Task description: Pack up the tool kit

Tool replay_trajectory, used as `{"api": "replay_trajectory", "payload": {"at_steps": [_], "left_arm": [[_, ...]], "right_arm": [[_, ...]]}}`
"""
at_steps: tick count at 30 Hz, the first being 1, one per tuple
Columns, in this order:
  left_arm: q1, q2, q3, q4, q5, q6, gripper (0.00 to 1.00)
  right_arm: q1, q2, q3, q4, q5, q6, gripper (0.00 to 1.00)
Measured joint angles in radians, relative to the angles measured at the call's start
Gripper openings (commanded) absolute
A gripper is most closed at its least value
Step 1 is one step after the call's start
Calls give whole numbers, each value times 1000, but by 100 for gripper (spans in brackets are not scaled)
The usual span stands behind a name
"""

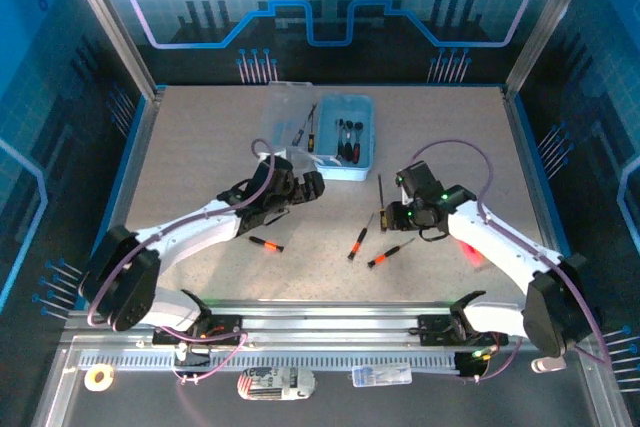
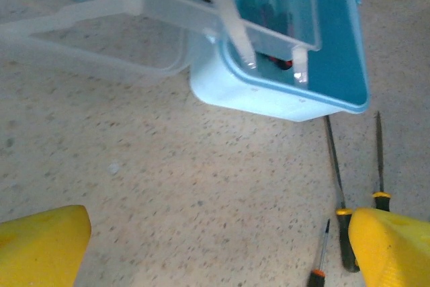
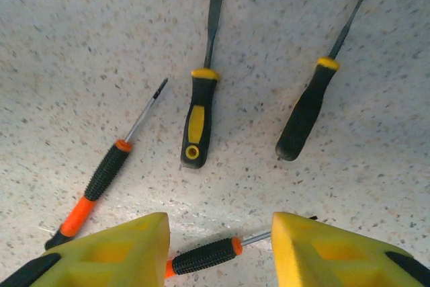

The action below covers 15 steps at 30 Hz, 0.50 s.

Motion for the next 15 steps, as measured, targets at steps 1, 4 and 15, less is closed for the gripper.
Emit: {"api": "replay_trajectory", "payload": {"at_steps": [1,4,15], "left_arm": [[0,-23,-14,-15,-6,-10,99],[0,-76,-51,-53,-14,-23,99],[0,-116,-82,-100,-25,-41,99]], "right_arm": [[4,19,0,1,-2,0,45],[9,85,2,16,-11,0,46],[13,302,126,77,-31,-16,46]]}}
